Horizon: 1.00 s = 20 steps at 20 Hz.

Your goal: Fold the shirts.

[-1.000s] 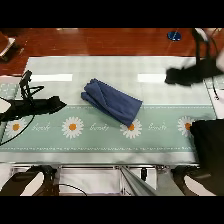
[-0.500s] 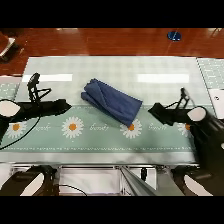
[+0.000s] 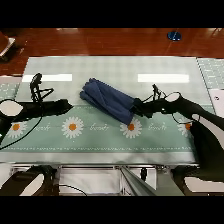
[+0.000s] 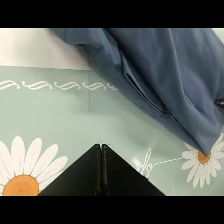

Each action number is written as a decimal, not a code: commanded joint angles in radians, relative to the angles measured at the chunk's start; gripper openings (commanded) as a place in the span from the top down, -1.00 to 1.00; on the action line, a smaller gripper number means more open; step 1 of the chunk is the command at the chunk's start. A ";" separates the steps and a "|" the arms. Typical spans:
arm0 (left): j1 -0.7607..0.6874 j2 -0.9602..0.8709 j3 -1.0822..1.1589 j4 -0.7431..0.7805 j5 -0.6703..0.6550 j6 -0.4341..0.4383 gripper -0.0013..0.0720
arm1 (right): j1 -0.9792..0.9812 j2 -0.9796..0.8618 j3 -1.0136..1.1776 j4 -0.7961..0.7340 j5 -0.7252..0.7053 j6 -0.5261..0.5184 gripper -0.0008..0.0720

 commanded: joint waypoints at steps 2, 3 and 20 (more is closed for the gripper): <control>-0.001 0.000 0.000 0.000 0.008 0.000 0.93 | 0.008 -0.063 0.216 0.057 0.204 -0.171 0.92; -0.001 0.000 0.000 0.000 0.008 0.000 0.93 | 0.008 -0.062 0.307 0.009 0.267 -0.169 0.92; -0.001 0.000 0.000 0.000 -0.003 0.000 0.93 | -0.539 0.211 1.078 -0.457 0.935 0.274 0.92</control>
